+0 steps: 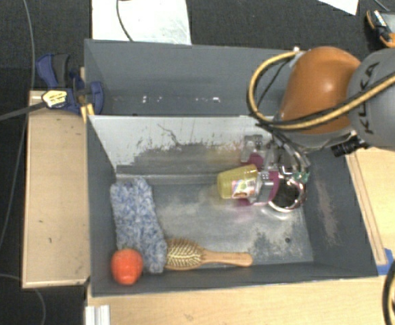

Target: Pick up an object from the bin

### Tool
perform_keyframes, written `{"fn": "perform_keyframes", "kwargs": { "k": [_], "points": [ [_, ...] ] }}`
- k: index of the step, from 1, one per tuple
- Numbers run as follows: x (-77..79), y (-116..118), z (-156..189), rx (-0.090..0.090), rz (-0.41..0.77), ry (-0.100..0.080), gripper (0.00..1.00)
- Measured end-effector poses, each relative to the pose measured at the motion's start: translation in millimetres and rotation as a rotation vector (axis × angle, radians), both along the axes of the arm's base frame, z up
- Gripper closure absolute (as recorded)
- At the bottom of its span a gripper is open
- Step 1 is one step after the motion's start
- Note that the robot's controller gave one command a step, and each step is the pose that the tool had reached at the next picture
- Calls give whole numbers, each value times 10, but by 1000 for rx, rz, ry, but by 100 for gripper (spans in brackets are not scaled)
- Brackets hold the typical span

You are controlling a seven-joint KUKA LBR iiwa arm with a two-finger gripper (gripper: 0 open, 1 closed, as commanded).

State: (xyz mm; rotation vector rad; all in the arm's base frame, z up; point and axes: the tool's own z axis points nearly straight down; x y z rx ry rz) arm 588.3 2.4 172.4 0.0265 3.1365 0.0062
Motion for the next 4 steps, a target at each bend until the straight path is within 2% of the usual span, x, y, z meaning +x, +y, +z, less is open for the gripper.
{"fn": "perform_keyframes", "kwargs": {
  "k": [1, 2, 3, 4],
  "points": [
    [-57, -40, 46, 2, 4, -1, 0],
    [-504, -41, -585, 3, 169, 1, 0],
    [-160, -130, -143, 1, -8, -19, 0],
    [-509, -388, -587, 6, 113, -12, 0]
  ]
}}
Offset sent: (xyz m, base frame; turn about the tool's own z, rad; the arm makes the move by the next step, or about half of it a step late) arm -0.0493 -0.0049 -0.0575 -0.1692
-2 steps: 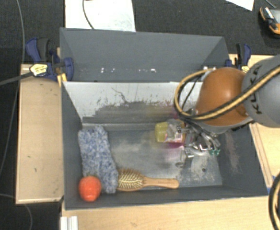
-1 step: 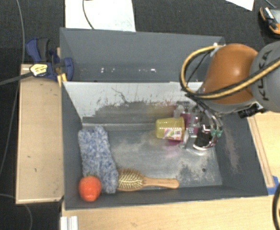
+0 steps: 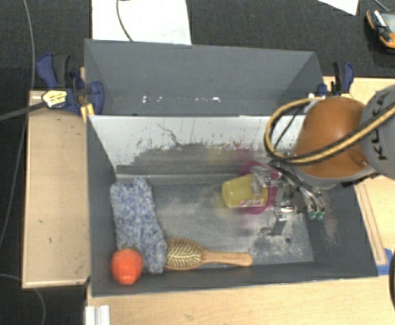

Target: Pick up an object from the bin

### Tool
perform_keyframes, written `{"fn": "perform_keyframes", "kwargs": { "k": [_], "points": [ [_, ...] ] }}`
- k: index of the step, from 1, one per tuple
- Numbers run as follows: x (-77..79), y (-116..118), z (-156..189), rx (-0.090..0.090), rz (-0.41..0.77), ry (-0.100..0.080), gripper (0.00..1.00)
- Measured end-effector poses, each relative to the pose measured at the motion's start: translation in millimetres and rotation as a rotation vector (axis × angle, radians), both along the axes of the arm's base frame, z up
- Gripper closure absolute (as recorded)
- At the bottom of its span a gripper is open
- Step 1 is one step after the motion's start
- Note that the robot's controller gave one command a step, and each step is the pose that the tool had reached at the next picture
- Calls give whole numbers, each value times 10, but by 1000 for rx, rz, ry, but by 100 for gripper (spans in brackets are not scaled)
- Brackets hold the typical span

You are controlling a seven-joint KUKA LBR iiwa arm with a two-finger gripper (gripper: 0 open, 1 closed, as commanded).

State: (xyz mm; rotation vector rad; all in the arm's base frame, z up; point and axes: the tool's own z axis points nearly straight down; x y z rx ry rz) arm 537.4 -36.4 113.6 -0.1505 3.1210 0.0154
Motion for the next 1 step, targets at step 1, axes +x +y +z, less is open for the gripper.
{"fn": "perform_keyframes", "kwargs": {
  "k": [1],
  "points": [
    [56, 23, 39, 1, -16, -6, 0]
  ]
}}
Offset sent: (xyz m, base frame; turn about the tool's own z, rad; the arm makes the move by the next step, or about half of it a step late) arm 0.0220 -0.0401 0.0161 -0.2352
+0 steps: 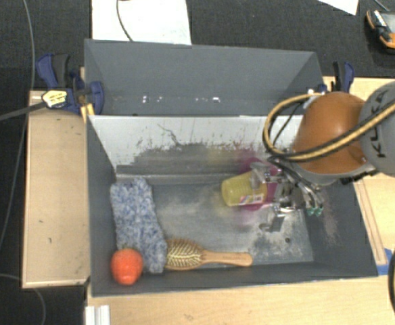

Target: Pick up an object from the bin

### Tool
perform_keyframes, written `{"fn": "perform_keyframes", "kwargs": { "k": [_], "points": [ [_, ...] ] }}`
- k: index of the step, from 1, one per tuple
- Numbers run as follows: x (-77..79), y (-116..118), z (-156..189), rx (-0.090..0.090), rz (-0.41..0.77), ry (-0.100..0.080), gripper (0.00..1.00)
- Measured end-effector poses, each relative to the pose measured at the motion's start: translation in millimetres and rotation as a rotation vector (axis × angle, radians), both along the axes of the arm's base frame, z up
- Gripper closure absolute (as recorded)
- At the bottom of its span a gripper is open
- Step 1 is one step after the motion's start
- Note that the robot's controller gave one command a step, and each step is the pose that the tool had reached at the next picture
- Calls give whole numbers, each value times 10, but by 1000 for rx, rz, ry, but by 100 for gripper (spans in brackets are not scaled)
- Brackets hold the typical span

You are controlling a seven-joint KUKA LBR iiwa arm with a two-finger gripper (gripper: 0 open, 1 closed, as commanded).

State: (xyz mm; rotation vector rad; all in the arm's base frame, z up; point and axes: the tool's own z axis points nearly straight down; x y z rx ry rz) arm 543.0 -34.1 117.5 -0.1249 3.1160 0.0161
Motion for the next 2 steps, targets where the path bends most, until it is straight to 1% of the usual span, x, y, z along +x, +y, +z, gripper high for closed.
{"fn": "perform_keyframes", "kwargs": {
  "k": [1, 2],
  "points": [
    [173, -424, 131, -5, 250, -6, 100],
    [172, -417, 128, -4, 247, -5, 100]
  ]
}}
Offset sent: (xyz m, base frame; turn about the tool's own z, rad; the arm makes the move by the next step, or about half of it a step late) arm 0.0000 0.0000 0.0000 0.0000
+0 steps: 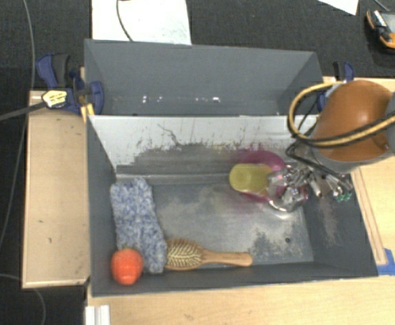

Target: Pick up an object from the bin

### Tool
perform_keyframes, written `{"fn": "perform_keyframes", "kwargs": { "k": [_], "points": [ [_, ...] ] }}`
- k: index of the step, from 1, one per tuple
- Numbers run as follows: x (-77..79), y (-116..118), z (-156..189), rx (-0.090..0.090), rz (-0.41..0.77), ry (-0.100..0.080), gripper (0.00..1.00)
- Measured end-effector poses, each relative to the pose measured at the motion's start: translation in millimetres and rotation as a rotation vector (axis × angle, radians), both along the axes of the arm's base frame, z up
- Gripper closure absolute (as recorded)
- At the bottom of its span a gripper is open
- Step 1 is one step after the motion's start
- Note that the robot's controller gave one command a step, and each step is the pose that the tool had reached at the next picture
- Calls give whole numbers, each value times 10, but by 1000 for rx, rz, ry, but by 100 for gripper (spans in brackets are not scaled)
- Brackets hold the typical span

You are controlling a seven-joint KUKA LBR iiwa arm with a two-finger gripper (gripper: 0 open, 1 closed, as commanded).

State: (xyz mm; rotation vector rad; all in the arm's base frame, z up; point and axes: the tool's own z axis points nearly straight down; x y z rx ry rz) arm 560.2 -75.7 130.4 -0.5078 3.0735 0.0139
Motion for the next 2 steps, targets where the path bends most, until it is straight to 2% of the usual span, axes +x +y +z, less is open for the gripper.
{"fn": "perform_keyframes", "kwargs": {
  "k": [1, 2],
  "points": [
    [-36, -237, 66, -1, 23, -7, 100],
    [-140, -26, 943, 1, 27, -2, 100]
  ]
}}
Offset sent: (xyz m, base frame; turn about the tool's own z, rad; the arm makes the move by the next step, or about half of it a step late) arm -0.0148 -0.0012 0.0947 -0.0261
